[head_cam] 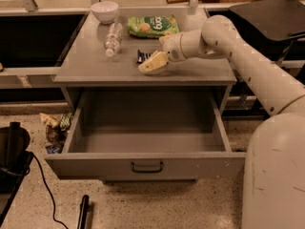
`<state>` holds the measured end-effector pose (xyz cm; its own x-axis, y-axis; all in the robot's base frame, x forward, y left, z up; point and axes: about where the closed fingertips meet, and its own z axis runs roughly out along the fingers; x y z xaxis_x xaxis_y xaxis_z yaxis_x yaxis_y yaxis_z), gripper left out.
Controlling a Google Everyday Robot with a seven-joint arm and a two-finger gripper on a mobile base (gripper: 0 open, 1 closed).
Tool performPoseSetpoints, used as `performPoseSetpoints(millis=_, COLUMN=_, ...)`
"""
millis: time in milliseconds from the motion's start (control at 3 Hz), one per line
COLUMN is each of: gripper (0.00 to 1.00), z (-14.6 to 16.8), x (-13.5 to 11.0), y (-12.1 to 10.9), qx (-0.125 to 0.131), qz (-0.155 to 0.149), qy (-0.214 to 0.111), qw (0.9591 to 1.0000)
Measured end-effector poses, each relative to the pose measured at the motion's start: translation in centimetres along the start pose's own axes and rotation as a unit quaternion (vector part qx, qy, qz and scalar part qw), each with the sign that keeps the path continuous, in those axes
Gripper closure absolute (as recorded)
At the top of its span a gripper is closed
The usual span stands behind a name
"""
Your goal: Place rxbar blueberry into top drawer
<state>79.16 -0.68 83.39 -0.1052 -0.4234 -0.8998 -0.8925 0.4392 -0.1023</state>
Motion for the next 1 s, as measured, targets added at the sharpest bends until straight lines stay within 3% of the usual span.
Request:
performPoseSetpoints(millis=667, gripper=0.43, z=0.96, x=1.20, y=0.53, qx=-0.002, qz=0.032, qy=0.003, qw=0.9995)
performPoseSetpoints(millis=1000, gripper=0.66, z=0.28, x=0.67, y=0.43, qx=0.008, qz=0.029, qy=-0.003, qw=0.9995)
